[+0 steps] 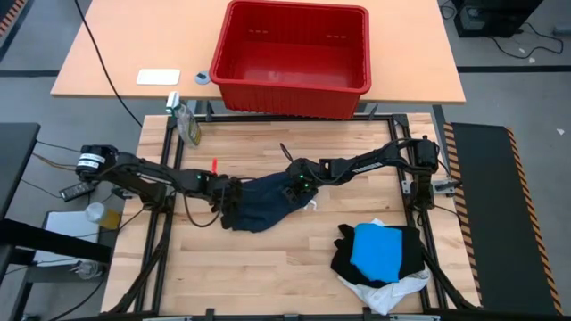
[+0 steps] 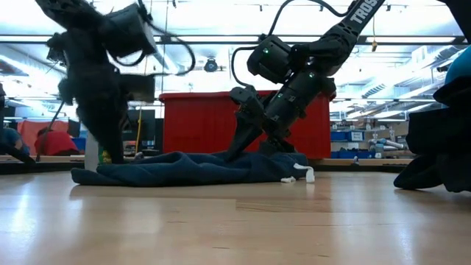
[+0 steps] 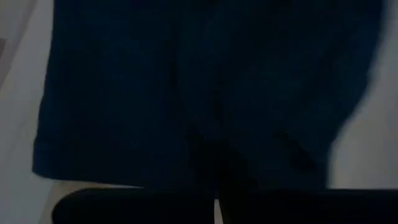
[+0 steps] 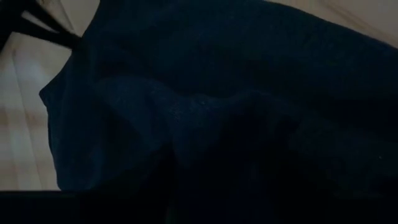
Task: Fold laundry
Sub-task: Fold the dark blue shorts
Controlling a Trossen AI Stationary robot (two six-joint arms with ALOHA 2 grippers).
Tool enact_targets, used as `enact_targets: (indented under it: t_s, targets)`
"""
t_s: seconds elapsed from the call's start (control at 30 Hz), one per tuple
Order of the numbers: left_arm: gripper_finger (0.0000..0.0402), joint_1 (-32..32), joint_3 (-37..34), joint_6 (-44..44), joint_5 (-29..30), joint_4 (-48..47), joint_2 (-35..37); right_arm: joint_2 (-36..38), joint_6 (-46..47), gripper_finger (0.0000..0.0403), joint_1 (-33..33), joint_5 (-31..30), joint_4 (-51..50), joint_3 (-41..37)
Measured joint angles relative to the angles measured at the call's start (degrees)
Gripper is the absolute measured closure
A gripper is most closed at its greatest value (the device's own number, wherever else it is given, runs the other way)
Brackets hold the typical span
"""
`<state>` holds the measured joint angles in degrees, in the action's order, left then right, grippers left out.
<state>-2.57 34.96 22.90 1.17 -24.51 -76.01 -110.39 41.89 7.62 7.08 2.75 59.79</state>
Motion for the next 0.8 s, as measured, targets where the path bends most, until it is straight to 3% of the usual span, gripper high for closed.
enact_targets:
  t_s: [0.33,0.8]
  targets:
    - [0.0399,-0.3,5.8,-4.4,-1.7,-7.4,2.7,0.0,0.0,0.0157,0.0,0.4,0.0,0.0]
    - [0.04,2.2,10.4,-8.4,3.3,-15.3,3.1,0.0,0.6,0.0157,0.0,1.5,0.0,0.0]
